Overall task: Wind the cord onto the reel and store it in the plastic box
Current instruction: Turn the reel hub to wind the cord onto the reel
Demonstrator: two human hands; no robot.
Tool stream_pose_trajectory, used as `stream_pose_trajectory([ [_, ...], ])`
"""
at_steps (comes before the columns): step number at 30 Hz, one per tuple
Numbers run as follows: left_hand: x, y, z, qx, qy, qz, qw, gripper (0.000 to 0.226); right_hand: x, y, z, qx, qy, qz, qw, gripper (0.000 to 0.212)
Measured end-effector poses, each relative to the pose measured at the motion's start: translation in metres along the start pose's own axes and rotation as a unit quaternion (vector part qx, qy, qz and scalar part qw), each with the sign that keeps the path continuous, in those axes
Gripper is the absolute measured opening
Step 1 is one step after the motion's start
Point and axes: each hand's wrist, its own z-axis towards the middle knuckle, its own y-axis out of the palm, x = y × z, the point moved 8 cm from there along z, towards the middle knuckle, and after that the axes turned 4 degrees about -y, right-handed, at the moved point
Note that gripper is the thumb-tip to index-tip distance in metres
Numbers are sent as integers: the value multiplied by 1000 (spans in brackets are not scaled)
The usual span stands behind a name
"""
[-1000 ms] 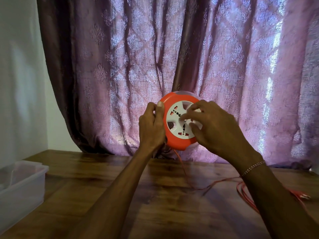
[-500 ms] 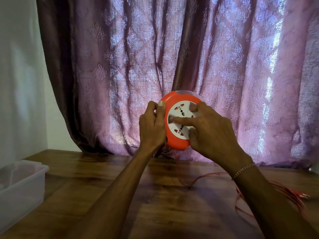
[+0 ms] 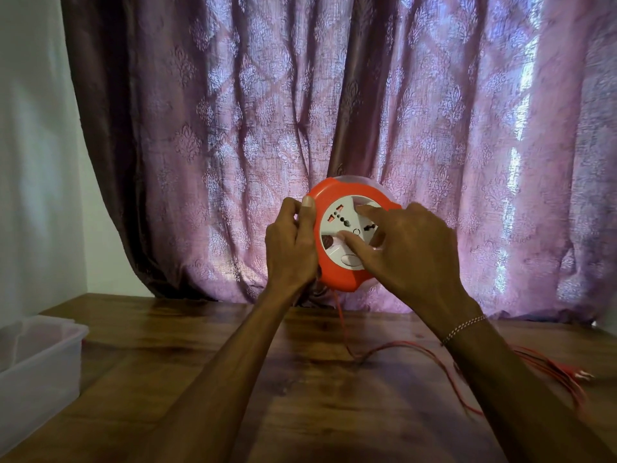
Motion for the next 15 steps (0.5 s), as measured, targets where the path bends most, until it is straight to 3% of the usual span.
stream_pose_trajectory([
  [3,1,-4,1,10,5,8,1000,41,-5,3,3,-29,-75,54,995,25],
  [7,0,-5,3,13,3,6,1000,40,-13,24,-2,-156,-134,36,978,63],
  [9,-1,-4,2,10,-4,0,1000,40,-17,25,-3,-157,-132,22,978,66],
  [15,1,-4,1,8,1,0,1000,40,-18,18,-2,-107,-140,-17,984,47],
])
